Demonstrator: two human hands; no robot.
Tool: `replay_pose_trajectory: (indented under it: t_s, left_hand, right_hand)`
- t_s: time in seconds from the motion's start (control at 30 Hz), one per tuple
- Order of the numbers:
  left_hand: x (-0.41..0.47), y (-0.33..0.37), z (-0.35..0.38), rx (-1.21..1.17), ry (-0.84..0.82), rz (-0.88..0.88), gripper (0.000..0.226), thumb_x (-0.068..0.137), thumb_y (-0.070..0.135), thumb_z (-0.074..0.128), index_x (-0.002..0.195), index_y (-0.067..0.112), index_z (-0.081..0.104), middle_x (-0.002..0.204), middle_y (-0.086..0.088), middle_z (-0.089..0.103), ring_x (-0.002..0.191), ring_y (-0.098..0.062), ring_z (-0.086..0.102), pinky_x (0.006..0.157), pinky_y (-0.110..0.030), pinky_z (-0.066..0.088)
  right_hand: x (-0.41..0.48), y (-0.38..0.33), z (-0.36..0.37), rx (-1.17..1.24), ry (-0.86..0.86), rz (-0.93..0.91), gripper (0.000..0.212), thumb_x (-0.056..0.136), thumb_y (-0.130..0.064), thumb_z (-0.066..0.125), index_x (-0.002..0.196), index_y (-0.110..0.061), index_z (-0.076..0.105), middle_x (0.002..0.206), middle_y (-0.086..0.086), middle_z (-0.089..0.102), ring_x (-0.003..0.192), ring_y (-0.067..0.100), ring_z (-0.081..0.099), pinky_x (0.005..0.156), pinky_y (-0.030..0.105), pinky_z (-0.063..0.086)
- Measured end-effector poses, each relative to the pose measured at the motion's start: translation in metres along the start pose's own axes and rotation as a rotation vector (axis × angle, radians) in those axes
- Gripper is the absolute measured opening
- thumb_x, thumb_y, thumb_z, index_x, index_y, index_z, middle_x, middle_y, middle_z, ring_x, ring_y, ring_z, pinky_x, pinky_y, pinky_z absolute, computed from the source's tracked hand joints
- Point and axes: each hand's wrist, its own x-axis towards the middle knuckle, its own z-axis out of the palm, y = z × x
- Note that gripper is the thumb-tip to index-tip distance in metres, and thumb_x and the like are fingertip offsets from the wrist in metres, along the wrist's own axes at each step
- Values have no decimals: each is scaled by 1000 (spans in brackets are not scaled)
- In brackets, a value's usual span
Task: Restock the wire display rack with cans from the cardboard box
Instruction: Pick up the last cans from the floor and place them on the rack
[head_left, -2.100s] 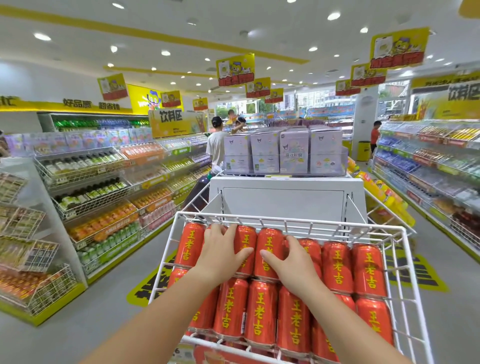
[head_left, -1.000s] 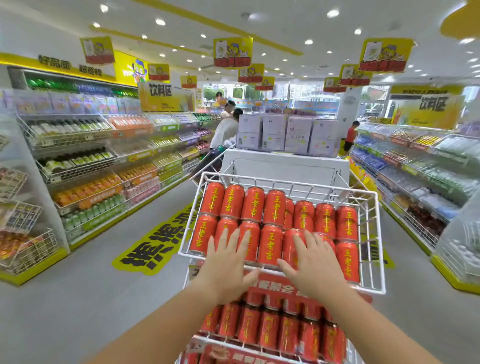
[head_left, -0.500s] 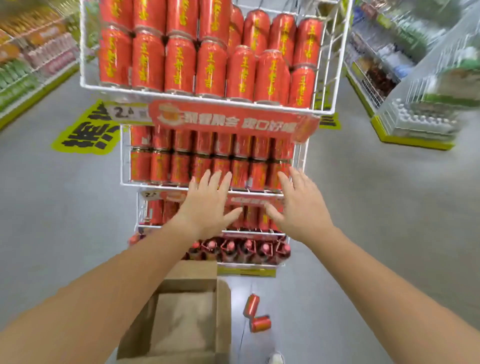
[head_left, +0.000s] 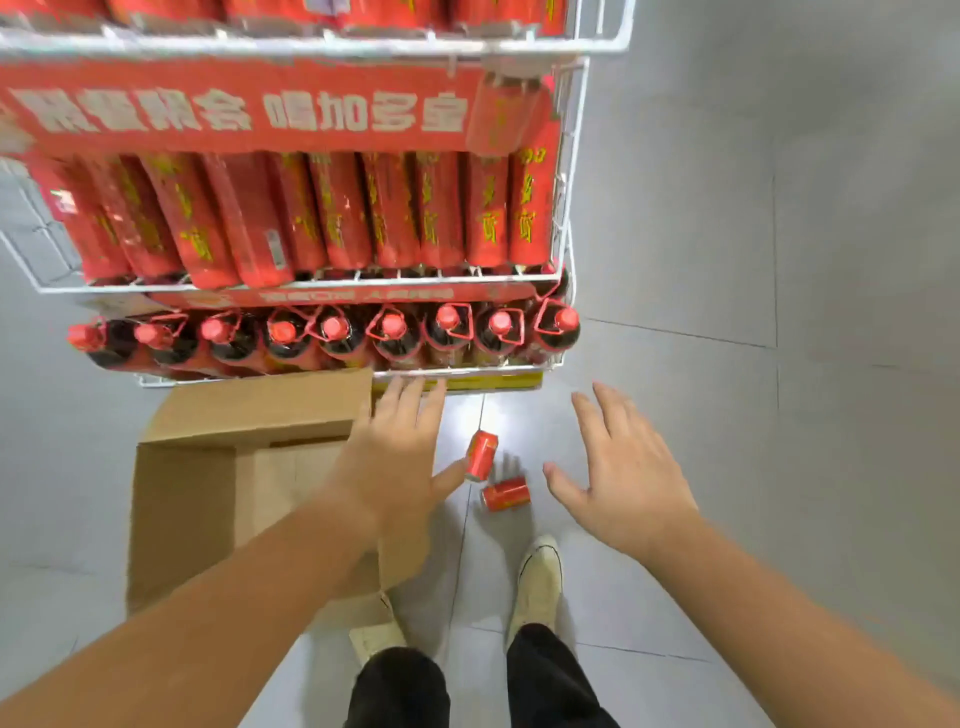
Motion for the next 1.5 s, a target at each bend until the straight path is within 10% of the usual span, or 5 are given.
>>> replay_pose_trajectory:
  t_s: [0.27, 0.63, 0.83, 1.13, 1.5]
  left_hand:
    - [113, -19, 190, 129, -164, 50, 90, 92, 72, 13, 160, 18, -10, 168, -11, 3, 155, -32, 1, 125, -49, 10]
    - [247, -17, 402, -77, -337, -24, 90, 97, 64, 39, 160, 13, 0, 163, -18, 18, 151, -36, 16, 122, -49, 18]
    - [300, -7, 459, -464, -336, -214, 94, 78, 68, 70, 149, 20, 32, 138, -8, 48, 123, -28, 53, 105, -42, 44]
    - [301, 5, 450, -824, -339, -320, 49, 75, 36, 84, 112, 21, 55, 97, 2, 62, 81, -7, 59, 61, -20, 43]
    - [210, -16, 293, -884, -45, -449, 54, 72, 46, 84, 112, 26, 55, 100, 6, 64, 89, -12, 63, 71, -26, 49]
  right_hand:
    - [53, 48, 238, 98, -245, 103, 82, 94, -64, 31, 158, -17, 12, 167, 10, 10, 154, 28, 8, 123, 37, 9]
    - [120, 95, 468, 48, -340, 22, 88, 81, -65, 31, 153, -15, 26, 151, 8, 36, 140, 31, 34, 115, 41, 32]
    - [165, 118, 539, 85, -318, -226, 77, 68, -37, 75, 137, -11, 55, 131, 11, 58, 123, 37, 55, 104, 46, 47]
    - [174, 125, 524, 187, -491, -66, 63, 80, -31, 73, 137, -22, 49, 122, 0, 58, 110, 26, 57, 95, 34, 45]
    - [131, 85, 386, 1193, -453, 502, 43, 86, -22, 78, 123, -13, 59, 110, 10, 70, 98, 26, 70, 85, 40, 60]
